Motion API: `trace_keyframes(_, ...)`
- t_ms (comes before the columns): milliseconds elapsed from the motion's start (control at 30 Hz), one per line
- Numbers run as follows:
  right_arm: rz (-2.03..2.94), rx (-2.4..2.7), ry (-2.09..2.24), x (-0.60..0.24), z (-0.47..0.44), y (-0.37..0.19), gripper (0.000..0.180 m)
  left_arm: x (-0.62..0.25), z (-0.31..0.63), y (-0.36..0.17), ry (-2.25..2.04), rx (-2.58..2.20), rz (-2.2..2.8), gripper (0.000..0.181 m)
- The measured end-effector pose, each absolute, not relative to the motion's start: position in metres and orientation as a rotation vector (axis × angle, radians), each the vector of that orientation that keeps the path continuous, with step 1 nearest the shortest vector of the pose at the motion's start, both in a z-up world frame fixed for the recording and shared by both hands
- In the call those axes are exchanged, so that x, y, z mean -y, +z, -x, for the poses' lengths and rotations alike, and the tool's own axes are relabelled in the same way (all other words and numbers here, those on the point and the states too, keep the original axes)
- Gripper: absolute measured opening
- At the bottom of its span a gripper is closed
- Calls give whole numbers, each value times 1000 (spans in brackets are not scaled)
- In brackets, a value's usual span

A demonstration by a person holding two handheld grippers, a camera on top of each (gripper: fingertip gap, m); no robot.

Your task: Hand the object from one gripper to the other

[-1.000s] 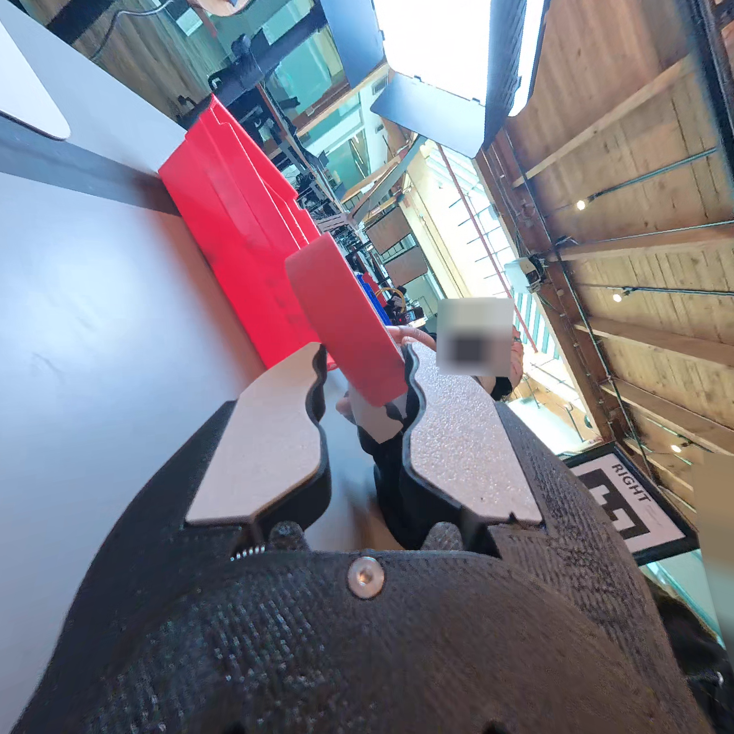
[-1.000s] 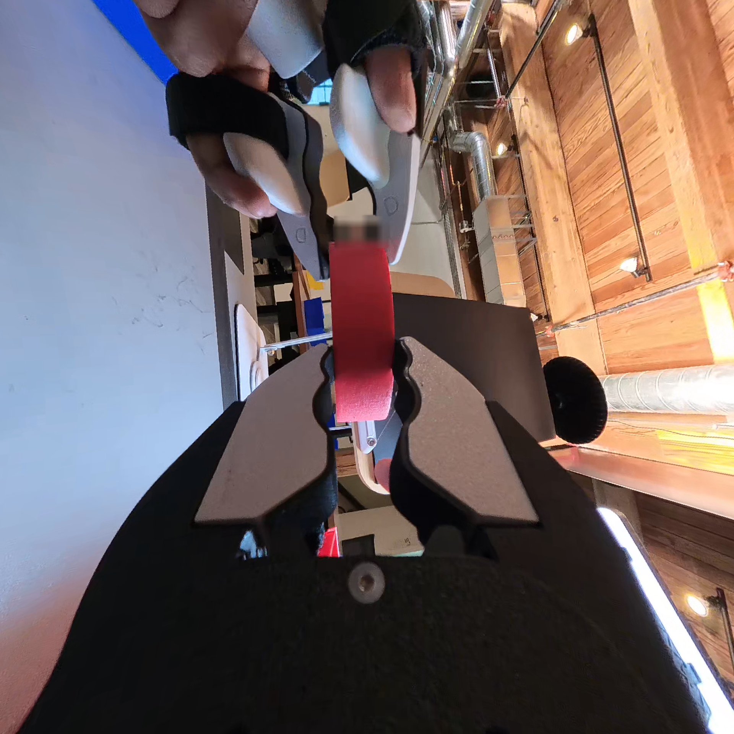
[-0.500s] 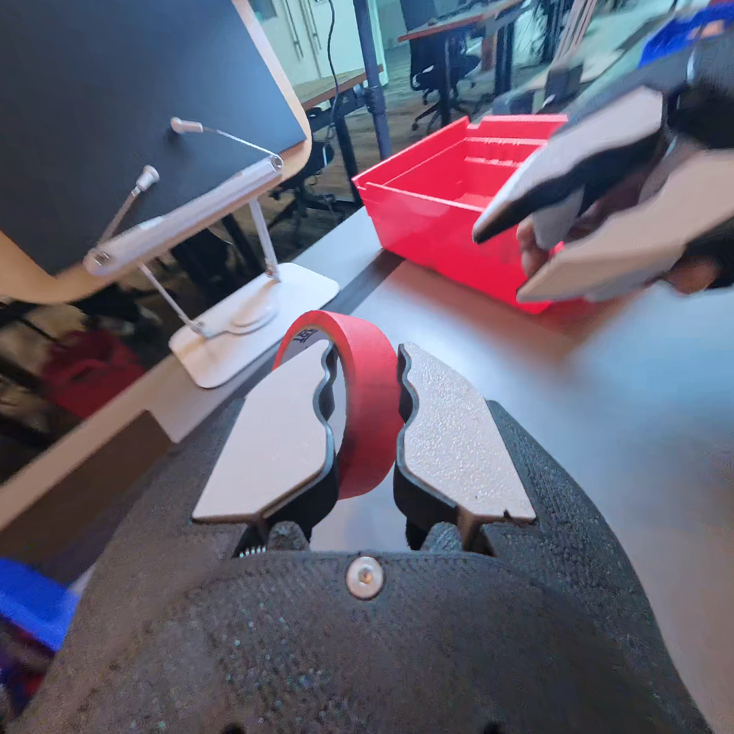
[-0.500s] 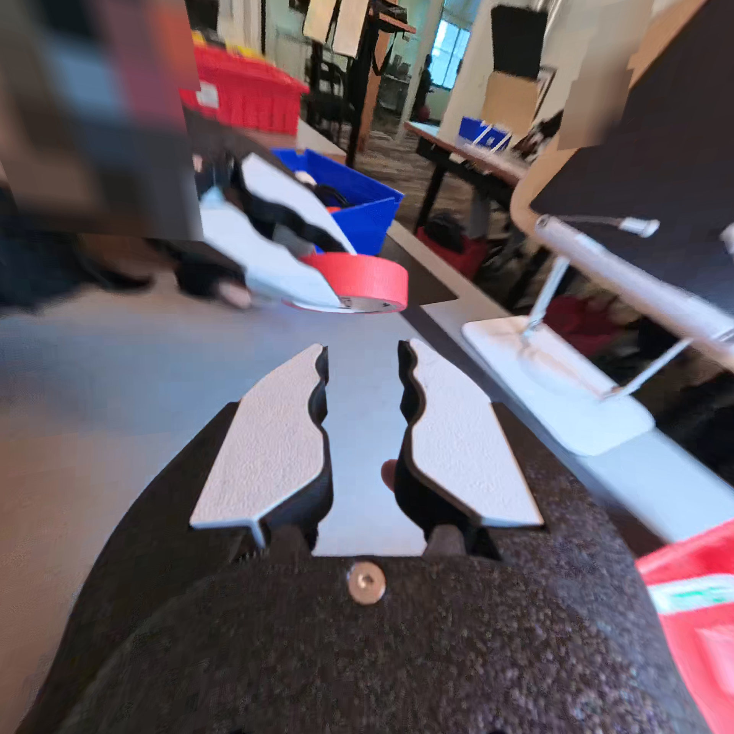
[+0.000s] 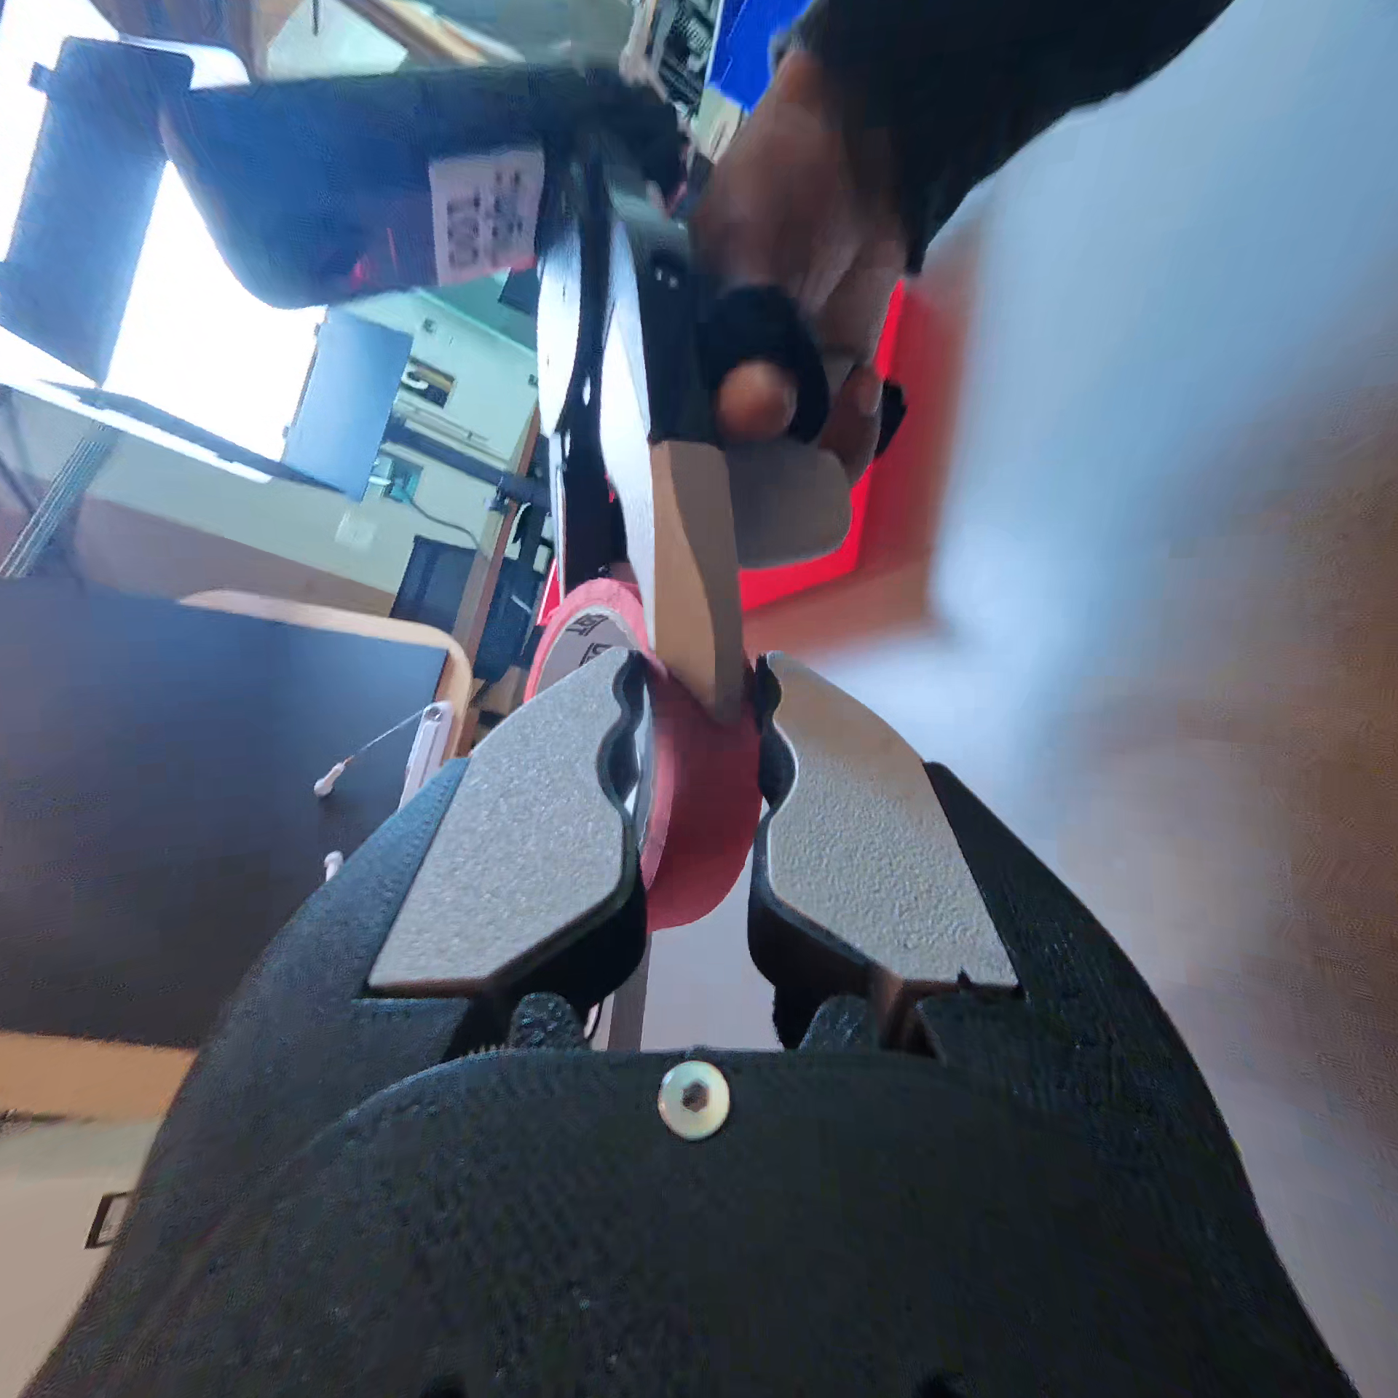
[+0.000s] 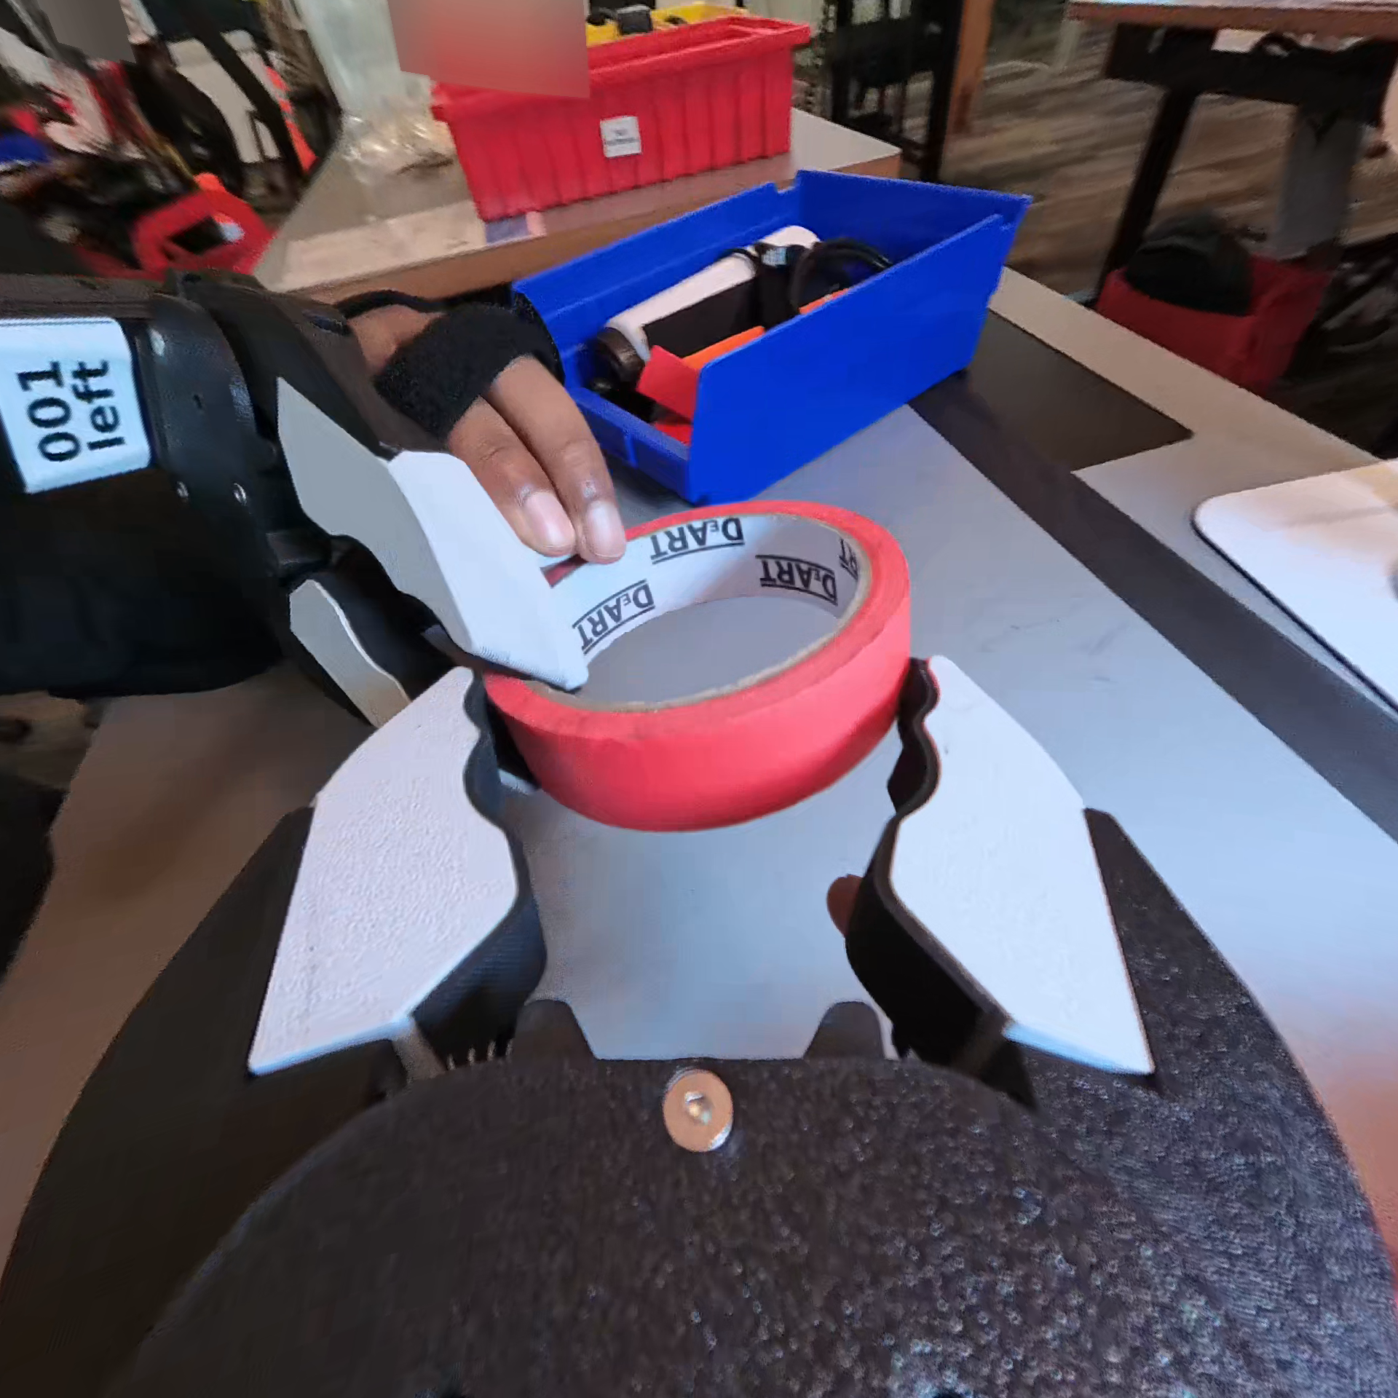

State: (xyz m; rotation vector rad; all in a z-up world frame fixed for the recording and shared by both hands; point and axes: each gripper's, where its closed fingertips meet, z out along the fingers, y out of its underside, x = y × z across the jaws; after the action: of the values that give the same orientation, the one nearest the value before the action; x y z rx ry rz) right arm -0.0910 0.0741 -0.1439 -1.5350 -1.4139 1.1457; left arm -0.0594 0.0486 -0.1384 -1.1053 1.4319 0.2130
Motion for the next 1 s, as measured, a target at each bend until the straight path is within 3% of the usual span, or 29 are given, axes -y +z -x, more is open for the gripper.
trace_keyframes(367,1324,1492,1355,-46,85,-130,103,-25,43,-122,217,-1491,1010,31)
trace_keyframes(567,1295,1272,1547,-64,74,-104,103,-27,60,-79,80,-1287,1044,50)
trace_keyframes(733,1170,1131,1795,-60,59,-70,103,-33,85,-37,-476,-945,1212,68)
trace_keyframes(900,1148,1288,1804,-36,64,-78,103,-34,79,-55,-860,-896,1374,96)
trace_keyframes(1000,1155,1379,1811,-21,70,-85,103,-27,60,-76,-836,-1012,1437,100)
